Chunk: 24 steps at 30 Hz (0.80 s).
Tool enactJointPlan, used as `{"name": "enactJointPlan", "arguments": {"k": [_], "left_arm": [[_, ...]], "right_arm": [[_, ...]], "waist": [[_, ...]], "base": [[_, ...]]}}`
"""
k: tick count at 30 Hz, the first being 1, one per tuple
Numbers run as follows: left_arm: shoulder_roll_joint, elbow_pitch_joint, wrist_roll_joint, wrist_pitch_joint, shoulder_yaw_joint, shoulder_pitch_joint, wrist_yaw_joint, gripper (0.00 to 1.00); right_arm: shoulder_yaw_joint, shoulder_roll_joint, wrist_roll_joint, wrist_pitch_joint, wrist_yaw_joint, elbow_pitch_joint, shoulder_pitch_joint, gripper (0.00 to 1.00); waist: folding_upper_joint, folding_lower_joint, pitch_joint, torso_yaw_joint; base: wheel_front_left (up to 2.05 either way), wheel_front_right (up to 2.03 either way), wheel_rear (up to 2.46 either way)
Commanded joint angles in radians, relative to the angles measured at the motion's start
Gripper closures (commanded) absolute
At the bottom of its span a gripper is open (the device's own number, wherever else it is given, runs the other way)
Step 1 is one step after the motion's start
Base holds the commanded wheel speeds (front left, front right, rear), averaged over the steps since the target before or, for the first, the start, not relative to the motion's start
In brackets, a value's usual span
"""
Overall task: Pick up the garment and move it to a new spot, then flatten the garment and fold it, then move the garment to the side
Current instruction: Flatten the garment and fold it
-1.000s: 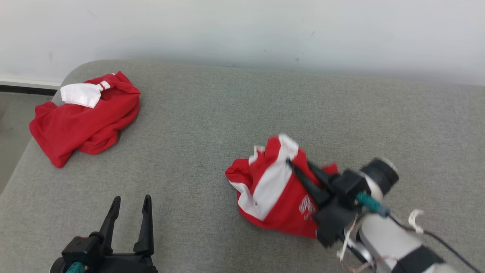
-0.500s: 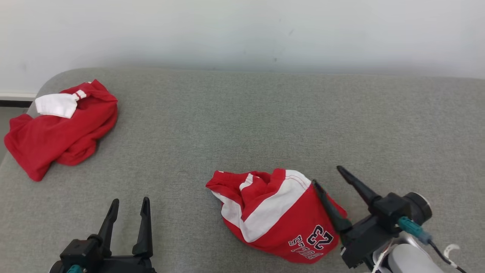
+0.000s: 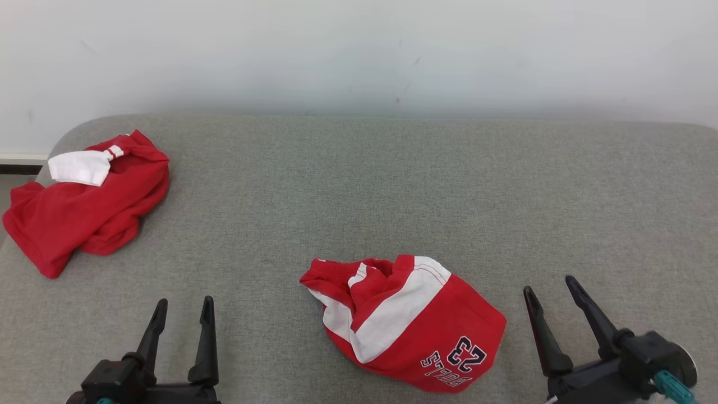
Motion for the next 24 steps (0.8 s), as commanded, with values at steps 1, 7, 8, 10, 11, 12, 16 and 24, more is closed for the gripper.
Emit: {"name": "enactJointPlan", "arguments": {"k": [1,7,8,10,11,12,16,24], "left_arm": [[0.001,-0.007,0.005,-0.001,0.008,0.008,0.000,0.00],[0.001,-0.017,0.018,-0.001,0.023,0.021,-0.009,0.00],[0.001,-0.017,0.018,-0.001,0.023,0.021,-0.009,0.00],[0.001,-0.019,0.019,-0.001,0.024,0.020,-0.009,0.00],[0.001,-0.019,0.019,-0.001,0.022,0.017,-0.009,0.00],[0.000,-0.019,0.019,-0.001,0.020,0.013,-0.009,0.00],[0.001,-0.016,0.011,-0.001,0.005,0.002,-0.007,0.00],[0.000,-0.006,-0.018,-0.001,-0.021,-0.003,0.006,0.00]], "right_arm": [[-0.016,0.008,-0.011,0.000,-0.003,-0.013,0.025,0.00],[-0.040,0.025,-0.020,0.000,-0.003,-0.046,0.070,0.00],[-0.040,0.025,-0.020,0.000,-0.003,-0.046,0.070,0.00],[-0.017,0.016,-0.019,0.000,-0.003,-0.054,0.055,0.00],[-0.003,0.007,-0.017,0.000,-0.003,-0.056,0.042,0.00],[0.015,0.000,-0.008,0.000,-0.003,-0.056,0.027,0.00],[0.120,-0.046,0.032,0.000,-0.003,-0.012,-0.044,0.00],[0.363,-0.148,0.197,0.051,-0.003,0.127,-0.250,0.00]], "waist": [[0.0000,0.0001,-0.002,0.003],[0.0000,0.0001,-0.001,0.002],[0.0000,0.0001,-0.001,0.002],[0.0000,0.0001,0.001,0.003],[0.0000,0.0001,0.002,0.005],[0.0000,0.0001,0.003,0.007],[0.0000,0.0001,0.007,0.025],[0.0000,0.0001,0.018,0.081]], "base": [[0.00,0.00,0.00],[0.00,0.00,0.00],[0.00,0.00,0.00],[0.00,0.00,0.00],[0.00,0.00,0.00],[0.00,0.00,0.00],[0.00,0.00,0.00],[0.00,0.00,0.00]]}}
